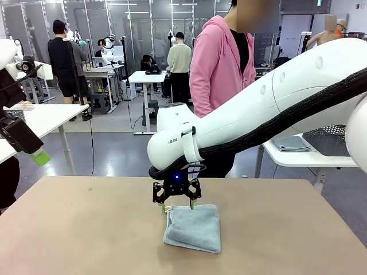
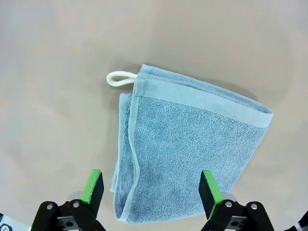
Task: Fold the towels and place them in the basket.
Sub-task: Place the folded Towel with hook on the right side of the table.
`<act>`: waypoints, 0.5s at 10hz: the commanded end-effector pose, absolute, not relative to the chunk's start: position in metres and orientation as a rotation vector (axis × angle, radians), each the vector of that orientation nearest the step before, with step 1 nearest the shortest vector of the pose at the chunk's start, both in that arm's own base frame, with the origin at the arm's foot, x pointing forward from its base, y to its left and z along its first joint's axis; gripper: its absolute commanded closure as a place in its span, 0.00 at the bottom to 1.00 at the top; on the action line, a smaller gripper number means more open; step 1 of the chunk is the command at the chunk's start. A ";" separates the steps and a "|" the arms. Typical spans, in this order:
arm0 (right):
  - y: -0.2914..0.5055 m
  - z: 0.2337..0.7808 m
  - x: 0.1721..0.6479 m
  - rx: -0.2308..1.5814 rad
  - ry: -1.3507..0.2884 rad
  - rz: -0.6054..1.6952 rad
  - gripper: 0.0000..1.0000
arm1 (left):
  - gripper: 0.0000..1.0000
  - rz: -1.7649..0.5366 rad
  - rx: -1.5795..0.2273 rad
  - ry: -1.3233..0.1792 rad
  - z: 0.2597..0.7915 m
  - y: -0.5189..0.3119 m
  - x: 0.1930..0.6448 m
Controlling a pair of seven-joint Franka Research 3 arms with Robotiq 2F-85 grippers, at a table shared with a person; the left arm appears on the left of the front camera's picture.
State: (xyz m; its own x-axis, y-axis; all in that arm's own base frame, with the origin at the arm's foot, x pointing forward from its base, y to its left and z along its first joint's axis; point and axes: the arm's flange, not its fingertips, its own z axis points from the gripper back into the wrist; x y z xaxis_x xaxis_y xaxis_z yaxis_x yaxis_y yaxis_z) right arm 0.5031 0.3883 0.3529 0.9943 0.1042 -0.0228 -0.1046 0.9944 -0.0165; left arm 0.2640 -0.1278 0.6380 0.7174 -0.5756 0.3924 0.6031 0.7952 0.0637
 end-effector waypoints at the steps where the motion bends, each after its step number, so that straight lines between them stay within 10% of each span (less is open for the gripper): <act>1: 0.371 0.378 0.479 0.029 -0.004 0.134 0.00 | 0.10 -0.645 -0.075 -0.413 0.641 -0.129 0.265; 5: 0.264 0.413 0.419 0.270 -0.130 0.025 0.00 | 0.10 -0.645 -0.075 -0.413 0.641 -0.129 0.265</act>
